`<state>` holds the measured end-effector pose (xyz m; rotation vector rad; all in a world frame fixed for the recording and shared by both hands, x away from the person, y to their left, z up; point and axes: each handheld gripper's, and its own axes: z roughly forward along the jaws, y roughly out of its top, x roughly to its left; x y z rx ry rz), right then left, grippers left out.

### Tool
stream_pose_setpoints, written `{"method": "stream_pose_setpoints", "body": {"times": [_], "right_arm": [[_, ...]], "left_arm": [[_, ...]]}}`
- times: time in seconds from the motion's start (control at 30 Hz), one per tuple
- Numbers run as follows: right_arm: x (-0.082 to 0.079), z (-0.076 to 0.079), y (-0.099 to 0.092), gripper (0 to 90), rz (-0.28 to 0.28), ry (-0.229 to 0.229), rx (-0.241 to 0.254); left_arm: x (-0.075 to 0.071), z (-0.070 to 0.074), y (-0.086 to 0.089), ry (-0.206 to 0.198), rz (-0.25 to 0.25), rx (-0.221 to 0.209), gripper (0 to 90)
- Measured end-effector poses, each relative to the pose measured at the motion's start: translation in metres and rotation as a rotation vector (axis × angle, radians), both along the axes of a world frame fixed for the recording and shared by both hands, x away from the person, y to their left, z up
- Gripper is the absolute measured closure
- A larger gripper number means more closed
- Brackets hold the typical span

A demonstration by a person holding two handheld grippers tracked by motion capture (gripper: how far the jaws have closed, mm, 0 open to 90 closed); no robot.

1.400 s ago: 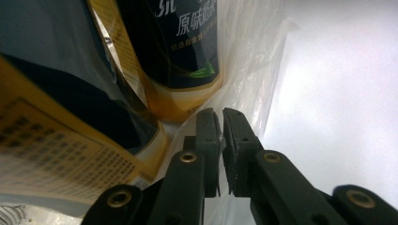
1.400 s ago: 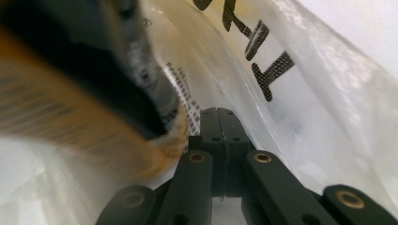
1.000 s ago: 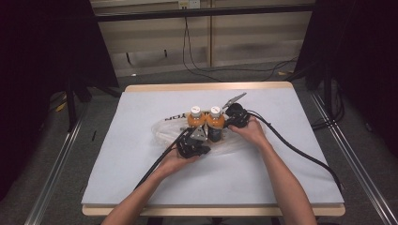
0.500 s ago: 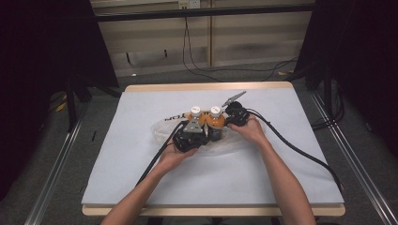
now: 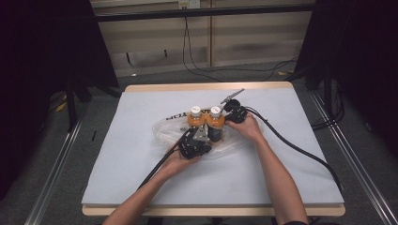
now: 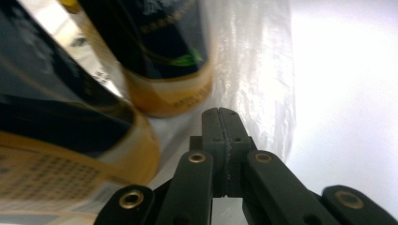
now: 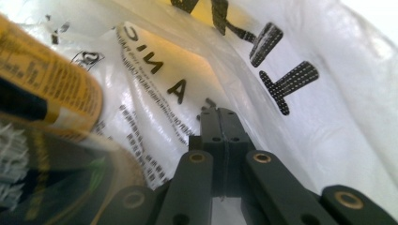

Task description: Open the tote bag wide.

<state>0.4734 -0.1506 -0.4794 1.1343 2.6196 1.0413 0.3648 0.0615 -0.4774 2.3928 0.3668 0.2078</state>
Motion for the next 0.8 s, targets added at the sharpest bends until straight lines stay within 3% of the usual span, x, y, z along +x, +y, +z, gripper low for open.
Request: {"method": "stream_pose_setpoints", "body": {"times": [0.2,0.27,0.33,0.43,0.7,0.8], "right_arm": [[0.012,0.0,0.002,90.0,-0.057,-0.005,-0.01],[0.019,-0.001,0.001,90.0,-0.108,-0.005,-0.003],[0.021,-0.002,0.002,90.0,-0.122,0.004,0.005],[0.028,-0.002,0.003,90.0,-0.158,0.004,0.017],[0.039,-0.002,0.012,90.0,-0.202,-0.029,-0.025],[0.043,-0.003,0.012,90.0,-0.231,-0.035,-0.019]], "left_arm": [[-0.012,0.003,0.002,0.006,-0.058,0.03,90.0],[-0.016,0.002,0.003,0.013,-0.063,0.016,90.0],[-0.02,0.003,0.004,0.034,-0.079,0.015,90.0],[-0.024,0.003,0.006,0.025,-0.095,0.012,90.0],[-0.033,0.004,0.01,0.039,-0.142,0.017,90.0],[-0.035,0.004,0.012,0.039,-0.148,0.017,90.0]]}}
